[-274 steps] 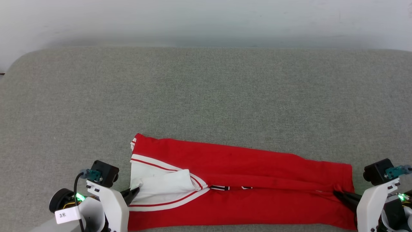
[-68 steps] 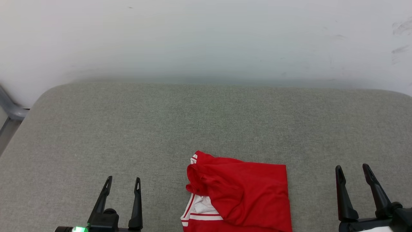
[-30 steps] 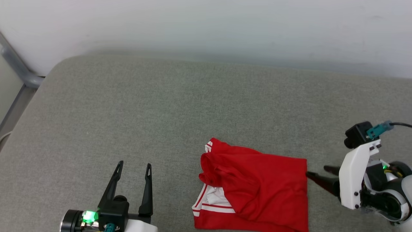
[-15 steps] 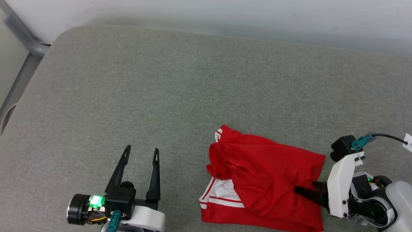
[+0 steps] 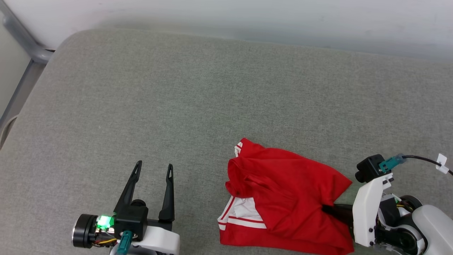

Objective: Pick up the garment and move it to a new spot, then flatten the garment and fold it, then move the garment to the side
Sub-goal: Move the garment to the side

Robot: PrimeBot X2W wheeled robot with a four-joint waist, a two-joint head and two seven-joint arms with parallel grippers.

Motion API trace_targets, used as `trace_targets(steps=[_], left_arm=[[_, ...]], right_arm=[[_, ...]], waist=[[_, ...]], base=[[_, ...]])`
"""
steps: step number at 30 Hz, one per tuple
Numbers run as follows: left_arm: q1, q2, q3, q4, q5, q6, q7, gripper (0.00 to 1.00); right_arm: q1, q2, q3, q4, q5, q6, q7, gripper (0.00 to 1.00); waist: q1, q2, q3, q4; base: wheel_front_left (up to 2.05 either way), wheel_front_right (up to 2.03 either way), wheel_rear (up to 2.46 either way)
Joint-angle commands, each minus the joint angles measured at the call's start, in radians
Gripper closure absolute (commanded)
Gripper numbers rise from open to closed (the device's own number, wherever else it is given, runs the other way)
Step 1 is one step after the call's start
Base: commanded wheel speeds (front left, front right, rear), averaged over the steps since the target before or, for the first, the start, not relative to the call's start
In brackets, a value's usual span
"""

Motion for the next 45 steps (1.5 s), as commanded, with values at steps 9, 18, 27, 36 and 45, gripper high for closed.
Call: trace_targets(steps=[9,18,27,36,45], left_arm=[[0.018,0.013,0.020,-0.014,-0.009,0.013,-0.002,0.00],[0.002,0.024,0.051,-0.032,-0.008,0.022,-0.002,0.00],[-0.012,0.034,0.064,-0.043,-0.005,0.025,-0.002,0.00],[-0.046,0.044,0.062,-0.066,0.005,0.022,-0.002,0.00],[-0.128,0.057,0.067,-0.125,0.016,0.035,-0.002,0.00]], right_arm=[[-0.066,-0.087,0.047,-0.027,-0.003,-0.001,-0.109,1.00],[-0.130,-0.167,0.046,-0.010,-0.051,-0.001,-0.183,1.00],[-0.208,-0.218,0.023,0.044,-0.102,-0.001,-0.262,1.00],[-0.286,-0.267,0.022,0.092,-0.183,-0.001,-0.303,1.00],[-0.376,-0.389,-0.097,0.223,-0.257,-0.001,-0.300,1.00]], waist=[[0.0000,0.0000,-0.001,-0.114],[0.0000,0.0000,0.027,-0.258],[0.0000,0.0000,0.055,-0.333],[0.0000,0.0000,0.114,-0.327],[0.0000,0.0000,0.263,-0.308]], base=[[0.00,0.00,0.00],[0.00,0.00,0.00],[0.00,0.00,0.00],[0.00,0.00,0.00],[0.00,0.00,0.00]])
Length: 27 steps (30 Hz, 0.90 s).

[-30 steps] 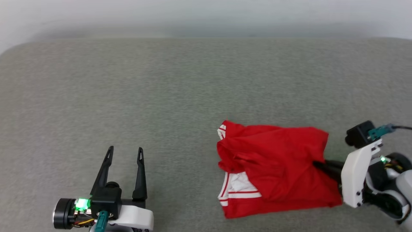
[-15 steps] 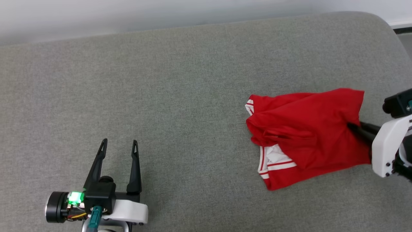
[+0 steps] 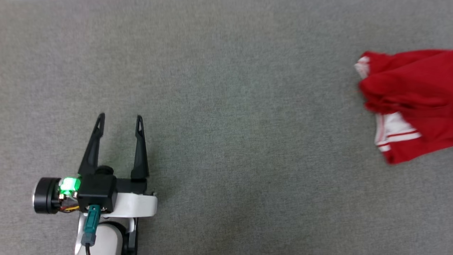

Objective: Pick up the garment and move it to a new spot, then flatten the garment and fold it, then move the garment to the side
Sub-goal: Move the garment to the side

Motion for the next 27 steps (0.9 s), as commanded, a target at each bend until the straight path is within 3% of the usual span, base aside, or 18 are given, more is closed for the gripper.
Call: trace_targets(steps=[1,7,17,18,19,27], left_arm=[[-0.016,0.004,0.000,-0.006,0.005,0.005,-0.002,0.00],[-0.061,0.019,-0.006,-0.042,0.013,0.011,-0.002,0.00],[-0.081,0.040,-0.015,-0.067,0.015,0.028,-0.002,0.00],[-0.081,0.040,-0.016,-0.065,0.014,0.030,-0.002,0.00],[-0.078,0.040,-0.017,-0.063,0.013,0.033,-0.002,0.00],[-0.002,0.019,-0.028,-0.030,-0.015,0.053,-0.002,0.00]], right_arm=[[-0.023,-0.009,-0.012,0.008,-0.003,-0.002,-0.006,1.00],[-0.078,-0.039,-0.106,0.119,-0.040,-0.002,-0.014,1.00],[-0.146,0.020,-0.205,0.259,-0.112,-0.002,-0.016,1.00],[-0.146,0.032,-0.217,0.276,-0.119,-0.002,-0.017,0.65],[-0.146,0.043,-0.224,0.289,-0.127,-0.002,-0.016,0.00],[-0.074,0.095,-0.305,0.252,-0.216,-0.002,-0.216,0.00]], waist=[[-0.0001,0.0000,0.047,0.007],[-0.0001,0.0000,0.134,0.013],[-0.0001,0.0000,0.176,0.020],[-0.0001,0.0000,0.171,0.021],[-0.0001,0.0000,0.164,0.022],[-0.0001,0.0000,0.007,0.048]], base=[[0.00,0.00,0.00],[0.00,0.00,0.00],[0.00,0.00,0.00],[0.00,0.00,0.00],[0.00,0.00,0.00],[0.00,0.00,0.00]])
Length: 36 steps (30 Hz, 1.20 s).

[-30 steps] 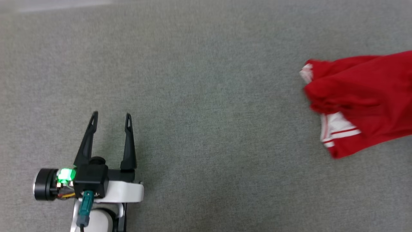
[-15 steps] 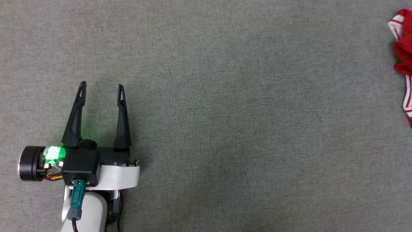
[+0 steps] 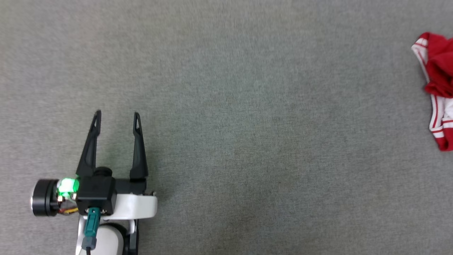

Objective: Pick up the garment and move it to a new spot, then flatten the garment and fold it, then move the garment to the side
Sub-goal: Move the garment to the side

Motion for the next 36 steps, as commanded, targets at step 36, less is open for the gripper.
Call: trace_targets(steps=[36], left_arm=[[0.239,-0.043,0.032,0.129,-0.035,-0.060,-0.002,0.00]], right_arm=[[0.784,0.654,-0.195,-0.754,-0.308,-0.002,-0.351,0.00]], waist=[[0.0000,0.0000,-0.451,0.128]], base=[[0.00,0.00,0.00]])
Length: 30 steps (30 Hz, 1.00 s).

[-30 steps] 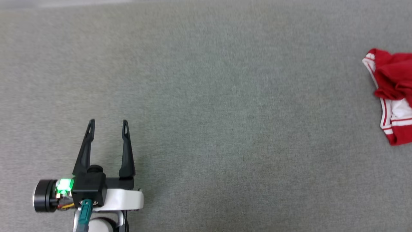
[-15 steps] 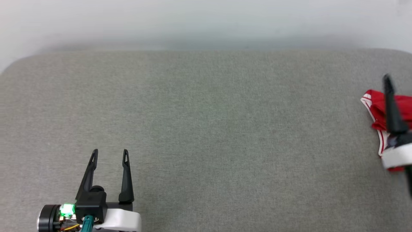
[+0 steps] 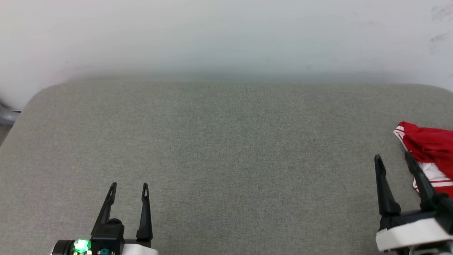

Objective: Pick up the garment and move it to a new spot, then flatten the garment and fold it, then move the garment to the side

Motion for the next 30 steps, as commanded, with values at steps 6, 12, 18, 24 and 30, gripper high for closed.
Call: trace_targets(steps=[6,12,18,24,30], left_arm=[[0.034,-0.006,-0.004,0.010,-0.002,-0.020,-0.002,0.00],[0.047,-0.012,0.005,0.014,-0.004,-0.029,-0.002,0.00],[0.044,-0.019,0.012,0.019,-0.002,-0.037,-0.002,0.00],[0.039,-0.024,0.013,0.026,-0.008,-0.043,0.000,1.00],[0.046,-0.031,0.011,0.052,-0.079,-0.052,0.012,1.00]], right_arm=[[0.092,0.046,-0.020,-0.004,-0.013,-0.001,-0.012,0.00],[0.130,0.065,-0.025,-0.019,-0.031,-0.001,-0.015,0.00],[0.138,0.071,-0.024,-0.013,-0.043,-0.001,-0.016,0.00],[0.130,0.066,-0.021,-0.007,-0.044,0.000,-0.013,1.00],[0.124,0.068,-0.017,0.028,0.024,0.000,0.000,1.00]], waist=[[0.0002,0.0000,-0.031,0.002],[0.0002,0.0000,-0.038,0.000],[0.0002,0.0000,-0.042,0.003],[0.0002,0.0000,-0.044,0.005],[0.0002,0.0000,-0.044,0.005]], base=[[0.00,0.00,0.00],[0.00,0.00,0.00],[0.00,0.00,0.00],[0.00,0.00,0.00],[0.00,0.00,0.00]])
